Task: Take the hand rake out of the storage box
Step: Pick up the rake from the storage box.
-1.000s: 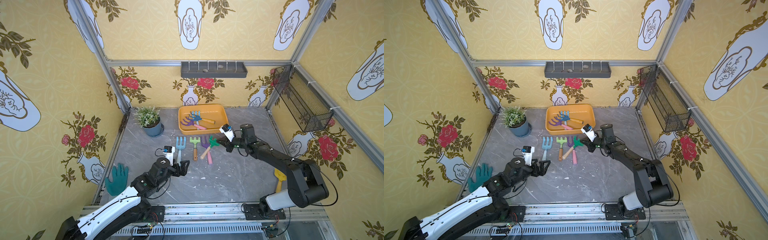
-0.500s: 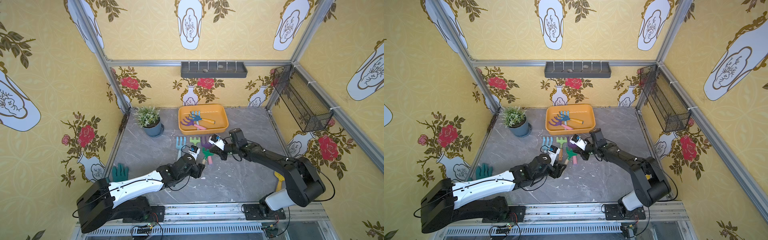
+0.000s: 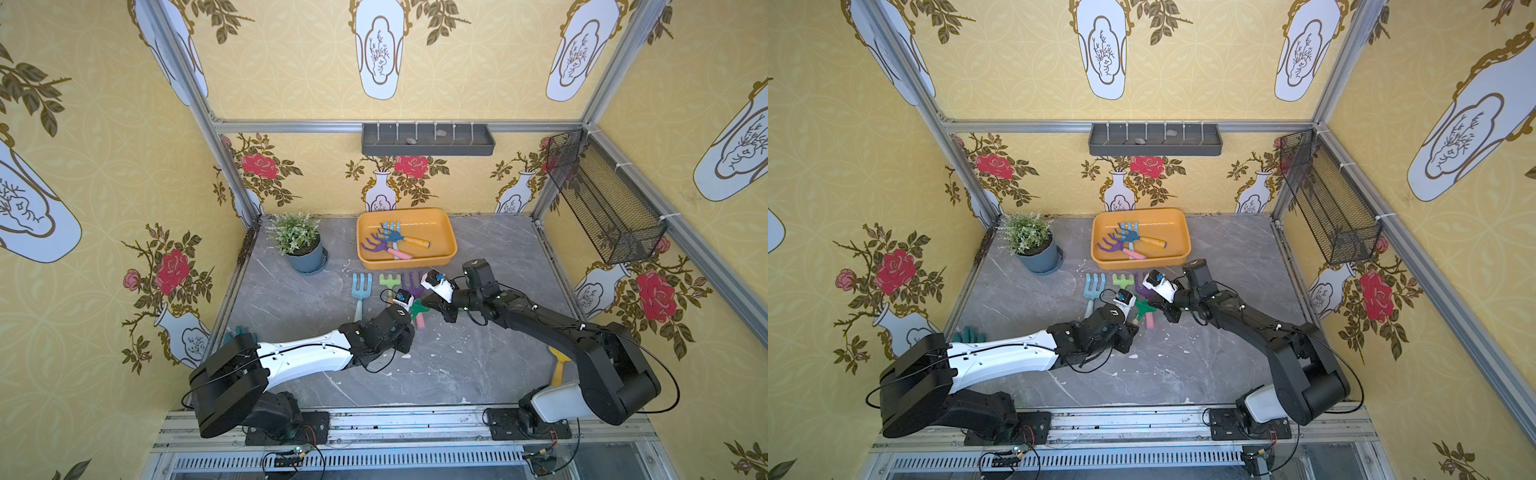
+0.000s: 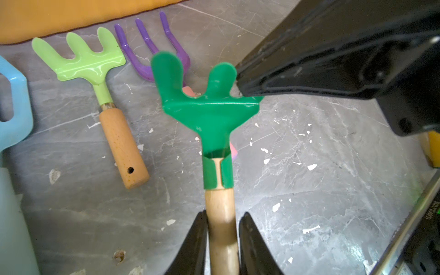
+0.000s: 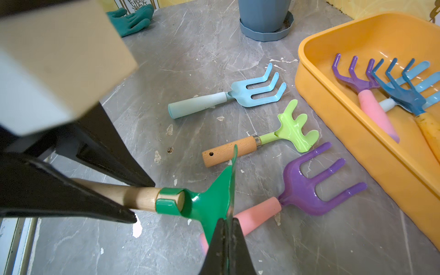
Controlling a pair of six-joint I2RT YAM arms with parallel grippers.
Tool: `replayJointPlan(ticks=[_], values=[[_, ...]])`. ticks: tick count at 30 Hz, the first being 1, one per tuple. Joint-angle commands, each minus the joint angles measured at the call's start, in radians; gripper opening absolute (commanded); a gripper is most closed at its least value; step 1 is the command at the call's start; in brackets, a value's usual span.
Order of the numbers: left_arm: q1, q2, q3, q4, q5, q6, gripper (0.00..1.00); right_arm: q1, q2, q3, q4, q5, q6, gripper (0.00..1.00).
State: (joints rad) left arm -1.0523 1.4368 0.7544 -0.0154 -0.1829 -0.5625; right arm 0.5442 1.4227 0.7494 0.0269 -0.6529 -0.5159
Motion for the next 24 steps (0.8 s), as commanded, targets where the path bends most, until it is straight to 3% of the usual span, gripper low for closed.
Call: replayJointPlan(ticks=[1,4,6,7,9,11,15,19,24], values=[[-0.005,0.016,0.012,0.006,-0.006,-0.015,0.19,-0.005,-0.028,-0.023,0.051,-0.042,0.033,0.00],[-0.005,0.023,0.025,0.006,-0.006,-0.028,0.00,-0.013,-0.050,-0.038,0.065,-0.040,0.056,0.00],[-0.006,0.025,0.031,0.011,0.002,-0.033,0.00,-0.015,-0.060,-0.046,0.073,-0.053,0.061,0.00],[-0.006,0.029,0.035,0.011,0.006,-0.030,0.03,-0.015,-0.062,-0.048,0.073,-0.055,0.061,0.00],[-0.008,0.037,0.043,0.006,0.008,-0.030,0.27,-0.015,-0.062,-0.050,0.076,-0.036,0.068,0.00],[-0.009,0.039,0.043,0.005,0.013,-0.030,0.42,-0.015,-0.058,-0.046,0.063,-0.030,0.065,0.00],[-0.008,0.046,0.041,-0.010,0.002,-0.031,0.47,-0.016,-0.060,-0.045,0.064,-0.033,0.066,0.00],[-0.007,0.063,0.053,-0.017,-0.012,-0.030,0.33,-0.017,-0.062,-0.048,0.067,-0.039,0.068,0.00],[-0.006,0.077,0.067,-0.015,-0.025,-0.032,0.06,-0.017,-0.063,-0.047,0.061,-0.021,0.079,0.00]])
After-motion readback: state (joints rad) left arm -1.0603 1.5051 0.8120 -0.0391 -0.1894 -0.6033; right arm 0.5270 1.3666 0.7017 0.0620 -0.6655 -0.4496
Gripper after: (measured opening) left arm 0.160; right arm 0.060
